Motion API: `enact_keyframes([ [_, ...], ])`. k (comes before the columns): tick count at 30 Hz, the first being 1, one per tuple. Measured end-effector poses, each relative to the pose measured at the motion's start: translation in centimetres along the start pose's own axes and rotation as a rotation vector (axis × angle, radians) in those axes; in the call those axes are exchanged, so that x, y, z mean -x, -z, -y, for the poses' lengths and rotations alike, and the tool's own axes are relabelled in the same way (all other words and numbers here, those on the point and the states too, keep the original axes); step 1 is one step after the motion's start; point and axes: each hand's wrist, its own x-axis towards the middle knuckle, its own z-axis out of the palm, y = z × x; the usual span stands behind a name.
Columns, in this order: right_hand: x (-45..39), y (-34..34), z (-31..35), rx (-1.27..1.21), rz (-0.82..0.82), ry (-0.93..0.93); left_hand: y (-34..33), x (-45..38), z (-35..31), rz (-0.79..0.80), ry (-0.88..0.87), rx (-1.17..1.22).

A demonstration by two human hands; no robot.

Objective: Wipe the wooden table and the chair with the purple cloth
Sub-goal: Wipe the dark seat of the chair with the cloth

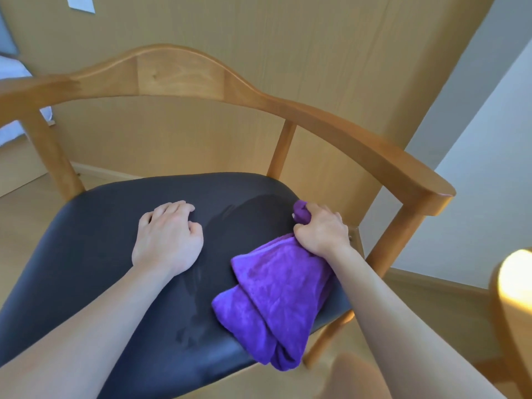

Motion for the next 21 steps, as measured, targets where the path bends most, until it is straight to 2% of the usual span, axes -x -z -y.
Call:
enact_keyframes([
  [6, 5.8, 0.4, -0.1, -0.102, -0.008, 0.218, 0.1, 0.1, 0.1, 0.014, -0.015, -0.010],
  [10, 7.5, 0.6, 0.8, -0.217, 0.003, 0.206, 0.2, 0.3, -0.2, 0.022, -0.056, -0.082],
  [13, 5.1, 1.3, 2.4, -0.433, -0.141, 0.154, 0.7, 0.6, -1.0, 0.013, -0.227, -0.110],
  [15, 2.2, 1.6, 3.8, -0.484, -0.262, 0.153, 1.1, 0.8, -1.4, 0.022, -0.346, -0.110],
  [16, 0.6, 1.5, 4.2, -0.460, -0.262, 0.158, 1.2, 0.8, -1.5, 0.032, -0.375, -0.106],
  [20, -2.7, -1.2, 4.1, -0.058, 0.068, 0.066, 0.8, 0.3, -0.9, 0.114, -0.272, -0.074],
  [21, -2.8, -1.6, 3.9, 0.003, 0.089, 0.045, 0.6, 0.1, -0.7, 0.146, -0.223, -0.075],
])
